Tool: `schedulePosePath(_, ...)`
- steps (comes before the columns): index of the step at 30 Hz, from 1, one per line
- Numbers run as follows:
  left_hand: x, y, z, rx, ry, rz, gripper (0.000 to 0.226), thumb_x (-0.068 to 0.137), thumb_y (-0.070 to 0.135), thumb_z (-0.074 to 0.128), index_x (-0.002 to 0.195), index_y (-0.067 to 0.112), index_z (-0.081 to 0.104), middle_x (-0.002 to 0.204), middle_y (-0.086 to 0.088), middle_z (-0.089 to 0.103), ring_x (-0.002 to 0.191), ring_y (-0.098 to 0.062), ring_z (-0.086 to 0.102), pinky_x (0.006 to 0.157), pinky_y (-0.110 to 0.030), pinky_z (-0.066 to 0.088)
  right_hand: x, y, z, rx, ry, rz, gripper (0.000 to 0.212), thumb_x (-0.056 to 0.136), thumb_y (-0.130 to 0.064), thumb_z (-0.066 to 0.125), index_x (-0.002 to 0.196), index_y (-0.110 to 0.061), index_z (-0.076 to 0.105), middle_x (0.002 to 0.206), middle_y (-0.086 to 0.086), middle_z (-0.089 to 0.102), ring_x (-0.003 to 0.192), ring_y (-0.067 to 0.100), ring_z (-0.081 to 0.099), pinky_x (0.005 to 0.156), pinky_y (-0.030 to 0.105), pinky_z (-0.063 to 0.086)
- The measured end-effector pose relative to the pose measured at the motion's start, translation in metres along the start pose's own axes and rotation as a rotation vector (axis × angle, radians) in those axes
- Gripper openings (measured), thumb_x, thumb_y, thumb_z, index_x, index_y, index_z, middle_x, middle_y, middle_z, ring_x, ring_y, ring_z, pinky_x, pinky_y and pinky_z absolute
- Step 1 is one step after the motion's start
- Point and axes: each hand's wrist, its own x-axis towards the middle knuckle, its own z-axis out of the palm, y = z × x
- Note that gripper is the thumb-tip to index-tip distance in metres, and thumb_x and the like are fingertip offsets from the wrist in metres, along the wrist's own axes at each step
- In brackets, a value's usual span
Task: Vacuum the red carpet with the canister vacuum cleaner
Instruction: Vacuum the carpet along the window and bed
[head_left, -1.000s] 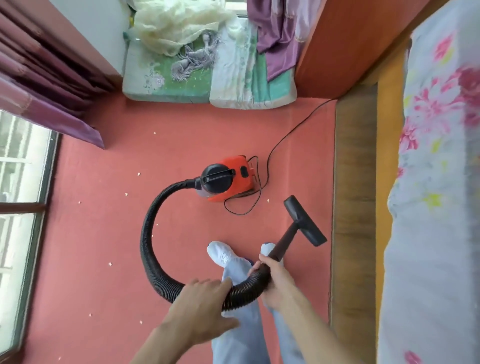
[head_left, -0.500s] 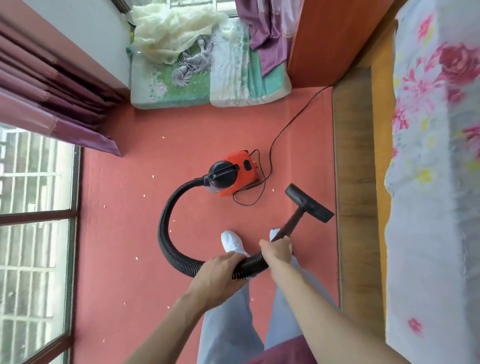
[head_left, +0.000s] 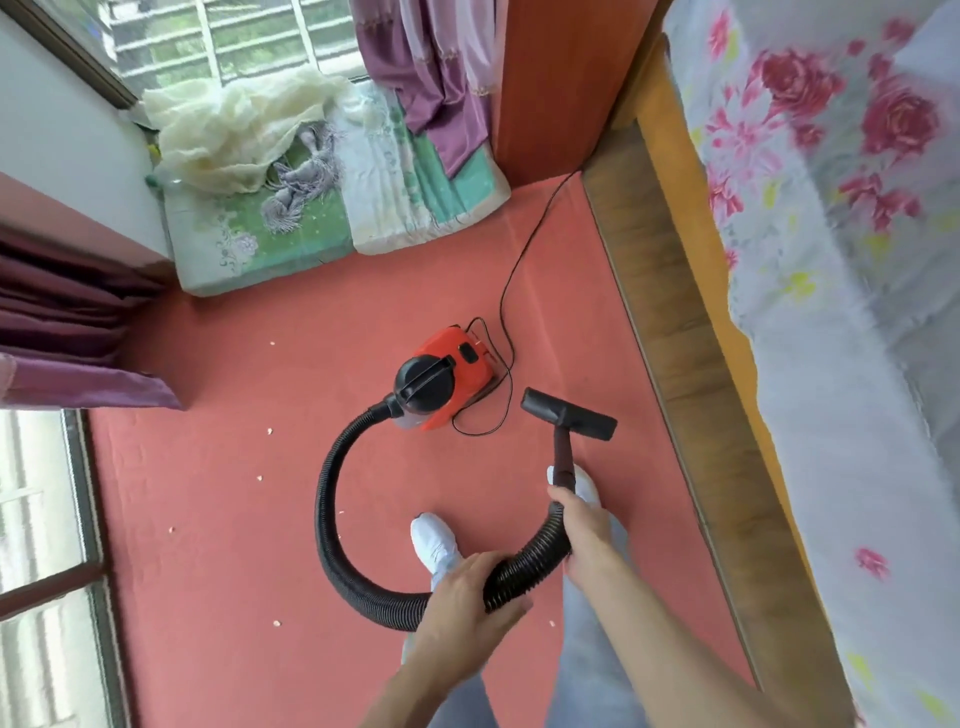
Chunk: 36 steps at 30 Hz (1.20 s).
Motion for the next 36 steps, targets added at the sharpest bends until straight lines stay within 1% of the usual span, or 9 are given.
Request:
schedulePosePath(5,-0.006,-0.045,-0.001,-0.014,-0.042,0.049,0.042,0.078,0.043,0.065,0.12,0.048,0.06,0.107,0.02,0.065,0.102,0.001,0.06,0.092,-0.02,0.046,0.015,0.034,0.012,0.15,0.091,0.011,0.034,0.086,-0.035,0.07,0.091,-0.002,0.066,0.085,0.011,0.064,0.079,0.03,0.061,0.081,0.042,0.054)
schedulePosePath(8,-0.007,-0.067,0.004,-0.021,-0.038,0.016,0.039,0.076,0.046,0.067,0.108,0.064,0.056,0.104,0.025,0.067,0.101,0.004,0.061,0.086,-0.012,0.045,0.024,0.05,0.016,0.329,0.052,0.078,0.03,0.092,-0.029,0.064,0.09,0.001,0.061,0.075,0.012,0.058,0.062,0.027,0.058,0.066,0.037,0.052)
schedulePosePath(12,-0.005,-0.087,0.017,-0.141,-0.056,-0.058,0.039,0.081,0.027,0.078,0.105,0.055,0.065,0.099,0.031,0.07,0.096,0.007,0.065,0.081,-0.01,0.043,0.039,0.065,0.022,0.576,-0.059,0.198,0.027,0.092,-0.029,0.064,0.087,-0.005,0.053,0.076,0.008,0.05,0.059,0.022,0.053,0.049,0.027,0.051)
schedulePosePath(15,0.003,-0.1,0.028,-0.202,-0.051,-0.119,0.033,0.076,0.041,0.074,0.109,0.046,0.071,0.092,0.023,0.074,0.084,0.006,0.065,0.081,-0.019,0.048,0.061,0.076,0.025,0.555,-0.089,0.188,0.034,0.093,-0.04,0.062,0.087,-0.007,0.054,0.073,0.006,0.052,0.057,0.02,0.053,0.049,0.028,0.049)
schedulePosePath(20,0.009,-0.116,0.044,-0.276,-0.03,-0.115,0.029,0.083,0.016,0.076,0.1,0.039,0.075,0.086,0.005,0.077,0.068,-0.003,0.064,0.071,-0.018,0.051,0.092,0.094,0.026,0.566,-0.16,0.181,0.032,0.093,-0.042,0.059,0.087,-0.011,0.054,0.069,0.004,0.052,0.056,0.018,0.052,0.05,0.028,0.045)
schedulePosePath(23,-0.001,-0.129,0.054,-0.3,-0.015,-0.121,0.027,0.084,0.013,0.076,0.1,0.035,0.077,0.088,0.007,0.078,0.074,-0.003,0.068,0.07,-0.013,0.05,0.104,0.113,0.024,0.512,-0.186,0.189,0.026,0.092,-0.033,0.059,0.101,-0.01,0.054,0.076,0.006,0.054,0.06,0.02,0.054,0.052,0.029,0.047)
schedulePosePath(28,-0.025,-0.145,0.084,-0.294,0.003,-0.221,0.018,0.087,0.025,0.074,0.102,0.033,0.074,0.086,0.015,0.077,0.068,0.003,0.067,0.066,-0.014,0.046,0.108,0.139,0.028,0.449,-0.186,0.164,0.026,0.089,-0.03,0.065,0.1,-0.009,0.056,0.077,0.008,0.058,0.059,0.021,0.058,0.049,0.027,0.05)
schedulePosePath(31,-0.033,-0.151,0.093,-0.169,-0.003,-0.214,0.02,0.086,0.032,0.072,0.105,0.035,0.071,0.091,0.019,0.075,0.076,0.008,0.066,0.065,-0.007,0.043,0.115,0.155,0.022,0.448,-0.187,0.153,0.025,0.089,-0.027,0.064,0.099,-0.006,0.054,0.076,0.009,0.056,0.055,0.022,0.057,0.047,0.027,0.051)
schedulePosePath(36,-0.03,-0.169,0.093,-0.021,-0.08,-0.134,0.019,0.086,0.042,0.071,0.104,0.038,0.071,0.085,0.016,0.073,0.078,0.008,0.064,0.068,-0.007,0.044,0.118,0.162,0.016,0.207,-0.009,-0.022,0.018,0.093,-0.019,0.056,0.088,-0.001,0.056,0.069,0.012,0.055,0.049,0.022,0.052,0.049,0.028,0.046)
